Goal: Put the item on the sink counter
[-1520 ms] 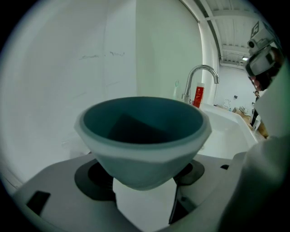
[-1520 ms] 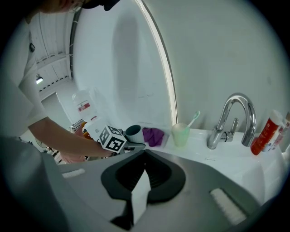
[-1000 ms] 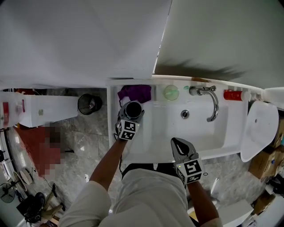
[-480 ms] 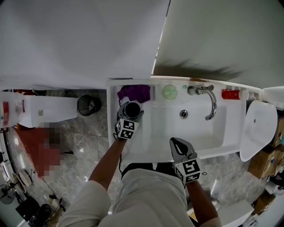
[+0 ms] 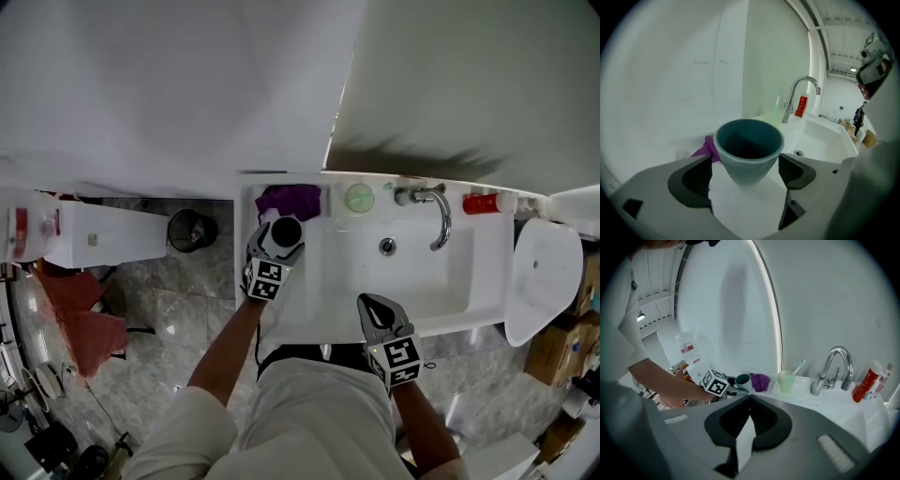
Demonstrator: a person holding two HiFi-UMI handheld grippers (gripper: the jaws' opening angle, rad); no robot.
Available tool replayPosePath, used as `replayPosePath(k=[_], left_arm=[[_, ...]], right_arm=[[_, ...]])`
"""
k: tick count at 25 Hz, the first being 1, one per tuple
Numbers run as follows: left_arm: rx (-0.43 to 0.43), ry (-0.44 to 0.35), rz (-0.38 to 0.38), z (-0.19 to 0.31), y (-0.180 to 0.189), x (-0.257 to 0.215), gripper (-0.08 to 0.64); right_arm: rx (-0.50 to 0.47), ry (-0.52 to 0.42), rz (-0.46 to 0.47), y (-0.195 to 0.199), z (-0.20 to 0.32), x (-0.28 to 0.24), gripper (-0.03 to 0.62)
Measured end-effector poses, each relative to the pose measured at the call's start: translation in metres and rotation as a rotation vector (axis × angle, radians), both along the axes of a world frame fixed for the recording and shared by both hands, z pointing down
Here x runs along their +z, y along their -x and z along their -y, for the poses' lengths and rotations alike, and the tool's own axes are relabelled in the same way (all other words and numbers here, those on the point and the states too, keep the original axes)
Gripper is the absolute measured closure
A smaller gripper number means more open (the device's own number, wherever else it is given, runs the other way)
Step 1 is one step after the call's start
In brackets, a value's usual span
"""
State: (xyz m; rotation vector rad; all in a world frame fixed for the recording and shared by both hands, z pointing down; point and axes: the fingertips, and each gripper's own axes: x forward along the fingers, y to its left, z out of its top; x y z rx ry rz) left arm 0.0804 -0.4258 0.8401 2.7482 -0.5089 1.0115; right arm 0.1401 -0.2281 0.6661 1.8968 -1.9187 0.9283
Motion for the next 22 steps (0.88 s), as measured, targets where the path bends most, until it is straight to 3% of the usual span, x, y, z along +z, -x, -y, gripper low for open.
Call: replayPosePath(k=[7, 15, 22], left_arm=[[0.038, -0.020, -0.053, -0.017, 0.018, -0.045, 0.133], [0.013, -0.066, -0.097, -0.040, 0.047, -0.105, 0.135], [-0.046, -0.082, -0.168, -0.066, 0.070, -0.165, 0.137]], right_arm=[[-0.004, -0.044, -0.045, 0.008, -0.006, -0.022, 0.581], [0.000, -0.108, -0.089, 0.009, -0.013, -0.053, 0.581], [-0.053, -0.159, -0.112, 0.015, -0.019, -0.074, 0.581]])
